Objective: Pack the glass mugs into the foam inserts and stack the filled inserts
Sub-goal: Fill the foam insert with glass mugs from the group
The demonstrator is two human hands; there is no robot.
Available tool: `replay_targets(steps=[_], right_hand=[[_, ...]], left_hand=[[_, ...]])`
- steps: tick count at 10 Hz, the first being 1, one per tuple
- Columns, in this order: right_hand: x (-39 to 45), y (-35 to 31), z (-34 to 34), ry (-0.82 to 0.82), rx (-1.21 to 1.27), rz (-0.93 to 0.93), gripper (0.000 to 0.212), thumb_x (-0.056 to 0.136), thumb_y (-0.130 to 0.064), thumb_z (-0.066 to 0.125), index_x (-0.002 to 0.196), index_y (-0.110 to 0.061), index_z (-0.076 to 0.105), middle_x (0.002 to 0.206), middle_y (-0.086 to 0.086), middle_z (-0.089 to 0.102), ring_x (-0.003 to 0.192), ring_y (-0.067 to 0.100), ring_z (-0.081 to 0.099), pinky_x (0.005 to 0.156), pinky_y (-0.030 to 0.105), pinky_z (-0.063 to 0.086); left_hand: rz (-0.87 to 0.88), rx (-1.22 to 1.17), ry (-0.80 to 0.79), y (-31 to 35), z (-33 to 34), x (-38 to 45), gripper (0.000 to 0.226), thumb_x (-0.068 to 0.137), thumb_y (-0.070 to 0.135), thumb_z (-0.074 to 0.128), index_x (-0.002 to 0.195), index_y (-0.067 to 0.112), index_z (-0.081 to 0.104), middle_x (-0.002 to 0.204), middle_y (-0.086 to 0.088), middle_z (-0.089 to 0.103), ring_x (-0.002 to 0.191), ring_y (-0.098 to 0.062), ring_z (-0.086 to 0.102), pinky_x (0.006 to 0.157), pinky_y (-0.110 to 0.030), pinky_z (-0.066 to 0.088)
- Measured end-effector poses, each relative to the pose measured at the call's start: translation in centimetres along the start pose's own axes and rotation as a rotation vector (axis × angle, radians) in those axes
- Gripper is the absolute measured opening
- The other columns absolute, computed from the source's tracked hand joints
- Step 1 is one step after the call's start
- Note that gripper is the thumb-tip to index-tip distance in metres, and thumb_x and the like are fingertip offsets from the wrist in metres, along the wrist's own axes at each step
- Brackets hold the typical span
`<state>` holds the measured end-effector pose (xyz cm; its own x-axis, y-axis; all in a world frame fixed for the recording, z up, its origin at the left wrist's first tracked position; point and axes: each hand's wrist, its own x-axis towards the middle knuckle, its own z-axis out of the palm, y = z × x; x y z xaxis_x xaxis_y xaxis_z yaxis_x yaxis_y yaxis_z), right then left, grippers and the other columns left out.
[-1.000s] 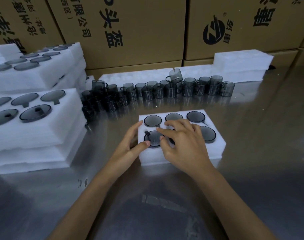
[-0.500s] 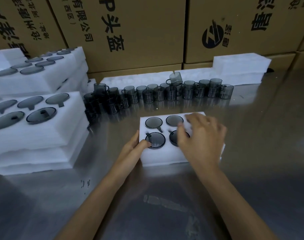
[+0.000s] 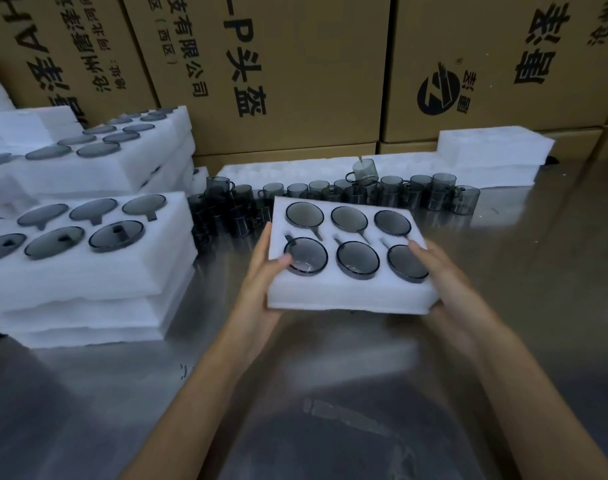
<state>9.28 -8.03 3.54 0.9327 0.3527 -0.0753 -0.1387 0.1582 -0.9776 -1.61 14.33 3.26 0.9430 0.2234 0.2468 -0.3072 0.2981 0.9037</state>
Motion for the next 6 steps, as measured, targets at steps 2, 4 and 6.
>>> replay_targets(steps=[2, 4, 6], right_hand=[[-1.6, -0.9, 4.0, -0.109, 0.248, 0.022, 0.034, 0.102, -0.036, 0.052, 0.135, -0.03, 0.059, 0.126, -0.002, 0.07, 0.118, 0.024, 0.066, 0.098, 0.056, 0.053], [-2.8, -3.7, 12.2, -0.22, 0.359, 0.035, 0.038, 0.103, -0.036, 0.048, 0.136, -0.02, 0.058, 0.125, 0.004, 0.07, 0.119, 0.026, 0.064, 0.103, 0.052, 0.049], [-1.8, -7.8, 22.7, -0.296, 0.113, 0.015, 0.04, 0.101, -0.043, 0.051, 0.134, -0.02, 0.053, 0.125, 0.006, 0.066, 0.111, 0.027, 0.066, 0.093, 0.044, 0.055]], left_hand=[[-0.067, -0.256, 0.226, -0.4, -0.9, 0.0, 0.041, 0.102, 0.038, 0.042, 0.128, 0.014, 0.064, 0.127, -0.016, 0.064, 0.107, -0.035, 0.064, 0.088, -0.054, 0.054], [-0.239, -0.081, 0.293, -1.2, -1.1, 0.3, 0.039, 0.103, 0.024, 0.035, 0.121, -0.001, 0.059, 0.109, -0.027, 0.061, 0.094, -0.037, 0.063, 0.102, -0.053, 0.045], [-0.235, -0.033, 0.228, -1.2, -1.1, 0.0, 0.03, 0.091, 0.042, 0.055, 0.097, 0.026, 0.079, 0.107, -0.001, 0.075, 0.096, -0.012, 0.071, 0.096, -0.041, 0.051]])
